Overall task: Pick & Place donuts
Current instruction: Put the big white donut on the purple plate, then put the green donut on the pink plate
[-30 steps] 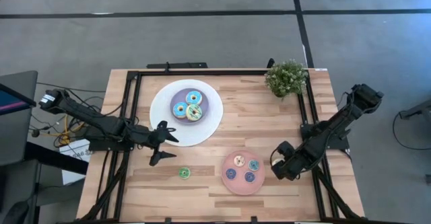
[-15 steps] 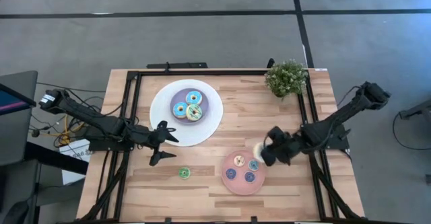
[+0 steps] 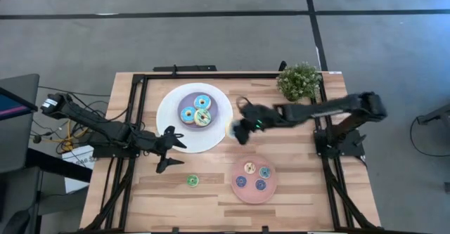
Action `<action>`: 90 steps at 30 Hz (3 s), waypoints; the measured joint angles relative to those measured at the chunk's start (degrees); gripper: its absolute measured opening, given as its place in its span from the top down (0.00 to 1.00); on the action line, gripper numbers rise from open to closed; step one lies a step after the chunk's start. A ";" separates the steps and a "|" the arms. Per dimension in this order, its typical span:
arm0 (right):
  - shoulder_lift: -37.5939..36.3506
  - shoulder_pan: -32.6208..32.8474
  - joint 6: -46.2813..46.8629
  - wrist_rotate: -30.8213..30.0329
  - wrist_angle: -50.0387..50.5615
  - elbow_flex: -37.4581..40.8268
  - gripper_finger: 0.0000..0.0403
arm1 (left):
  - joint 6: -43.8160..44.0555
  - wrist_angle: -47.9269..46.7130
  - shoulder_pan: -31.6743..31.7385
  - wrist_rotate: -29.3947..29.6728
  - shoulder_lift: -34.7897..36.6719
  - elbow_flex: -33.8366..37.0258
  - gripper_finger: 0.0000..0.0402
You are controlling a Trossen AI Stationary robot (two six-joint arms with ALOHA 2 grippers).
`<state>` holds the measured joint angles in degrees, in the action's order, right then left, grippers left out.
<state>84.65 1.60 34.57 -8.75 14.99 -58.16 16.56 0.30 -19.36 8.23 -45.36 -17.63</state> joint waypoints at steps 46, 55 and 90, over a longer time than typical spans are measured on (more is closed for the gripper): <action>60.66 -19.73 -22.60 15.87 28.67 -75.48 0.57 | 0.09 -2.69 0.05 0.17 -0.02 0.00 0.23; 60.67 -19.75 -22.65 16.10 28.71 -75.48 0.45 | 0.20 -2.69 0.05 0.17 -0.02 0.00 0.23; 60.64 -19.34 -24.93 16.67 27.93 -75.48 0.42 | 0.20 -3.91 0.05 0.17 -0.01 0.00 0.23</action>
<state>145.29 -17.74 9.65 7.92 42.92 -133.64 16.75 -3.62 -19.31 8.40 -45.38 -17.63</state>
